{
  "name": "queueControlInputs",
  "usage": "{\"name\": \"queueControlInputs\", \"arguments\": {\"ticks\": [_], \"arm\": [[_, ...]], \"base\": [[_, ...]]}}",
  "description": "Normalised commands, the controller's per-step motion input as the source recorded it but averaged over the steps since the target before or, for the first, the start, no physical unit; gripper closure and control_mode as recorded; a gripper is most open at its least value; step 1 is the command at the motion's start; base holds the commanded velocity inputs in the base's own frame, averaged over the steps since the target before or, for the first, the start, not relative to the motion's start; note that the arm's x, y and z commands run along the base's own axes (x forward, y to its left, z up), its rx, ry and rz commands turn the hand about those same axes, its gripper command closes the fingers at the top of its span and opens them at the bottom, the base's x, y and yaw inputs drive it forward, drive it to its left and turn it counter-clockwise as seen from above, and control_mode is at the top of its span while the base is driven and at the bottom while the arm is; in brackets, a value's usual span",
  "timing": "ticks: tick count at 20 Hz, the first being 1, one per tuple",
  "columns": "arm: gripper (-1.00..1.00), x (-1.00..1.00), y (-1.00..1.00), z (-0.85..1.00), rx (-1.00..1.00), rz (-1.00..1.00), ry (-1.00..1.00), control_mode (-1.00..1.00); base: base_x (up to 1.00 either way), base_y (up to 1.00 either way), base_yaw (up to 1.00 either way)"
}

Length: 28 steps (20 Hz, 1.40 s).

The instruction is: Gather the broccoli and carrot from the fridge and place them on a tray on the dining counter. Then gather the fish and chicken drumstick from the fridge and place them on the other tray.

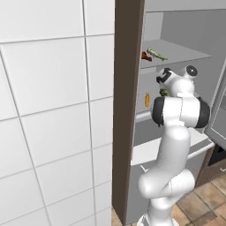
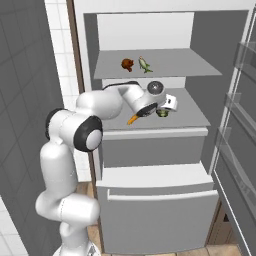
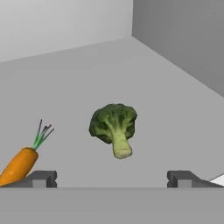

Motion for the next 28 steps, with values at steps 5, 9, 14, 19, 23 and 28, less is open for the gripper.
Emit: {"name": "queueControlInputs", "arguments": {"ticks": [5, 9, 14, 19, 23, 28], "arm": [[-1.0, 0.3, -0.04, -0.13, 0.0, 0.0, 0.0, -1.0], [-1.0, 0.3, -0.01, -0.14, 0.0, 0.0, 0.0, -1.0], [-1.0, 0.27, -0.02, -0.13, 0.0, 0.0, 0.01, -1.0], [-1.0, 0.21, 0.0, -0.1, 0.0, 0.0, 0.02, -1.0], [-1.0, 0.11, 0.0, -0.12, 0.0, 0.0, 0.03, -1.0], [-1.0, 0.14, 0.0, -0.12, 0.0, 0.0, 0.04, -1.0]], "base": [[0.0, 0.0, 0.0], [0.0, 0.0, 0.0], [0.0, 0.0, 0.0], [0.0, 0.0, 0.0], [0.0, 0.0, 0.0], [0.0, 0.0, 0.0]]}}
